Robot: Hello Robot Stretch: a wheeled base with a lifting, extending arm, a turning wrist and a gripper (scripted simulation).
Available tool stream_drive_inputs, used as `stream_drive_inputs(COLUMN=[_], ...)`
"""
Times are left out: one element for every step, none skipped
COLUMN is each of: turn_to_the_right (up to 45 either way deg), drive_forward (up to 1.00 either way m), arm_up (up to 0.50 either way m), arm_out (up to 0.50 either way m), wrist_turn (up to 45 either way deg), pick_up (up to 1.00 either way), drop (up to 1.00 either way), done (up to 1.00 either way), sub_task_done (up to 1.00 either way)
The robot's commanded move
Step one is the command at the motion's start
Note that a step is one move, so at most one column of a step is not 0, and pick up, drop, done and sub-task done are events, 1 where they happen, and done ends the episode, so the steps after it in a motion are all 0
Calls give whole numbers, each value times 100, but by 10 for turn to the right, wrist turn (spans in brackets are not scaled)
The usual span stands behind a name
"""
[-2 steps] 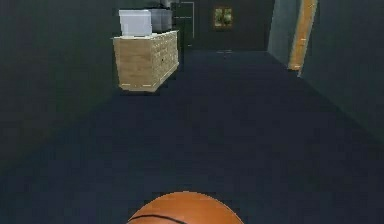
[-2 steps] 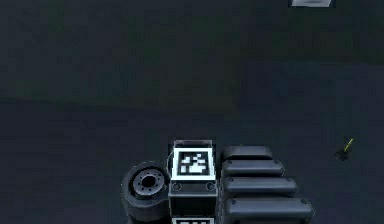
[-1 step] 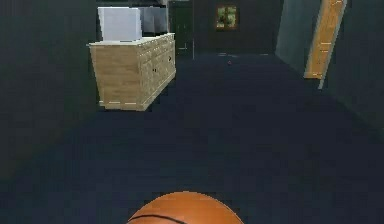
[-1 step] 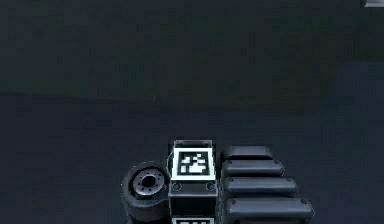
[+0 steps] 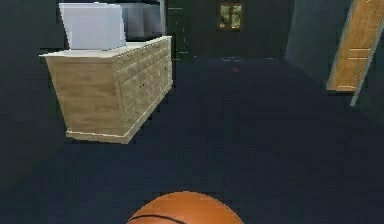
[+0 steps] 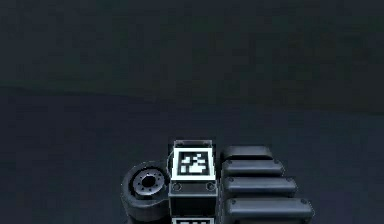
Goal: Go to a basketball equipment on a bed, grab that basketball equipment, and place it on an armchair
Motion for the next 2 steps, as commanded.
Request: stream_drive_inputs(turn_to_the_right=[0, 0], drive_forward=[100, 100], arm_up=[0, 0], arm_out=[0, 0], wrist_turn=[0, 0], pick_up=[0, 0], drop=[0, 0], done=[0, 0], sub_task_done=[0, 0])
